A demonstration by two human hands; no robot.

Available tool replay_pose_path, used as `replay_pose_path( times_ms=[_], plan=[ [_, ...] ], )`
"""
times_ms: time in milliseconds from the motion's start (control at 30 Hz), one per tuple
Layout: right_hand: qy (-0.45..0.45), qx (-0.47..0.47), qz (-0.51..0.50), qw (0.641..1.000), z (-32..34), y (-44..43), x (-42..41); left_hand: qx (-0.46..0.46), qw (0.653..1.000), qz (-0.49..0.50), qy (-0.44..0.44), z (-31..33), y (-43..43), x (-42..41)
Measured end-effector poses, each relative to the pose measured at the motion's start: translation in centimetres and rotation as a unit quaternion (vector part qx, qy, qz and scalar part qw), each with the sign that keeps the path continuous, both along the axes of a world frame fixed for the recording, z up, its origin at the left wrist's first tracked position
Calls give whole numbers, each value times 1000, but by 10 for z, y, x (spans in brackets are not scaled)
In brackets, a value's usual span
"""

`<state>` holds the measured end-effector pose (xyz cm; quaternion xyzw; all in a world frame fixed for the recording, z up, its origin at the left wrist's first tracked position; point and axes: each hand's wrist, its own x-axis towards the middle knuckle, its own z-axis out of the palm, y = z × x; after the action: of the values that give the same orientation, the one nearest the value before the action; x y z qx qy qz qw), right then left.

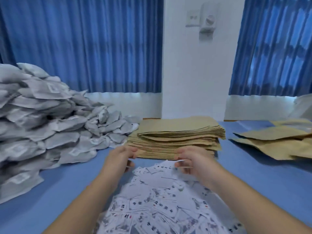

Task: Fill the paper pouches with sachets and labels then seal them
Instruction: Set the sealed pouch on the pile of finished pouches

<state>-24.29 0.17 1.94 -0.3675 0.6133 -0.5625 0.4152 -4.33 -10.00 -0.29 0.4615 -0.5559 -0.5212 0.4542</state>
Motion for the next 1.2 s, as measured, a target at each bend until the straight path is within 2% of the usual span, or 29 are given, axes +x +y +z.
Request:
replay_pose_path(
  times_ms=[67,133,167,200,267,300,333,533,633,733,833,900,1100,1200],
  plan=[
    [169,25,3,985,2,-24,6,-12,999,25,-33,-20,-13,16],
    [326,22,-6,945,6,-50,4,6,999,30,-13,-32,-25,21],
    [413,22,-12,910,8,-62,1,18,999,36,5,-35,-29,22],
    [513,23,-13,858,10,-75,-2,23,999,42,14,-36,-33,22],
    [677,32,9,735,14,-100,-9,17,999,40,-5,-40,-36,20],
    [714,44,21,699,16,-112,-11,13,999,32,-24,-41,-35,18],
    [725,59,30,685,19,-122,-12,10,999,23,-38,-42,-34,17],
    [676,136,79,720,23,-167,-12,-4,998,11,-67,-43,-34,19],
    [671,186,92,711,11,-171,-11,-1,998,6,-63,-44,-34,21],
    [724,157,58,669,0,-164,-8,-4,998,5,-64,-43,-33,21],
    [806,84,-1,586,0,-153,-1,-5,997,1,-73,-43,-31,22],
    [821,62,-28,566,-1,-145,2,-7,997,1,-76,-43,-29,22],
    [765,11,-113,634,3,-111,-4,-20,997,3,-73,-41,-26,24],
    [681,-84,-188,702,10,-90,-12,-33,999,10,-33,-39,-23,24]
  ],
)
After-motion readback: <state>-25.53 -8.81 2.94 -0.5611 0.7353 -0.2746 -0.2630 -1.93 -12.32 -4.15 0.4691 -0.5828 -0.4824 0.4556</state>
